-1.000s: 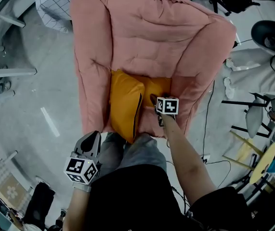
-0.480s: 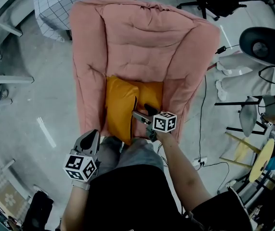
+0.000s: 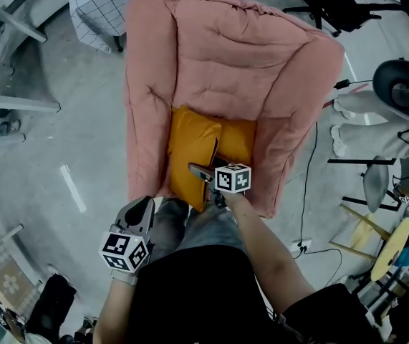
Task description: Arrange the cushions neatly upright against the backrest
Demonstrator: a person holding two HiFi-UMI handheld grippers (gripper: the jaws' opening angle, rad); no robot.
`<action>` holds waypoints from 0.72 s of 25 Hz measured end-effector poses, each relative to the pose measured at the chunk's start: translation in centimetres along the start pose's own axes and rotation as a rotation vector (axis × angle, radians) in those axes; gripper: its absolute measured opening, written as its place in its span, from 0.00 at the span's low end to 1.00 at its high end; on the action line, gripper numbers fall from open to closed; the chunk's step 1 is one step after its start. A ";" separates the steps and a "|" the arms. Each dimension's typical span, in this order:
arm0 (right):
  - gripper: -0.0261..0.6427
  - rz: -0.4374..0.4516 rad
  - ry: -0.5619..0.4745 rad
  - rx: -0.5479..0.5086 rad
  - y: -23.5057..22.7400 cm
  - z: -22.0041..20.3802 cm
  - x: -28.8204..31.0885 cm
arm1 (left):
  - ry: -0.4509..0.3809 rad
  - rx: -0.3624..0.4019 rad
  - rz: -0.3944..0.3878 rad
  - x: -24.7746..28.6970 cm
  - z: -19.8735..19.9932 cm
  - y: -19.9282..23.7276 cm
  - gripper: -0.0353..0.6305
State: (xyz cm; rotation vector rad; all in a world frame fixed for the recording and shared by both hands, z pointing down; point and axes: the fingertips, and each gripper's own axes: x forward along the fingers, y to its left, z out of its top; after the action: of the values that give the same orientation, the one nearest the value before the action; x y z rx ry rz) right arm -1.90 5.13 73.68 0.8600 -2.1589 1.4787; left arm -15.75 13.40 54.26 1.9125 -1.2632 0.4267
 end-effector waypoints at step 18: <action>0.51 -0.037 0.022 -0.124 2.4 2.4 -3.1 | -0.025 0.009 -0.006 -1.1 -0.3 -0.8 0.09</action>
State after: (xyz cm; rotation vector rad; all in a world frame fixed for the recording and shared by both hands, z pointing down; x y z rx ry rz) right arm -1.16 4.31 69.25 0.8317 -2.1808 1.3153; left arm -15.55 14.49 53.39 1.9344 -1.2730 0.4066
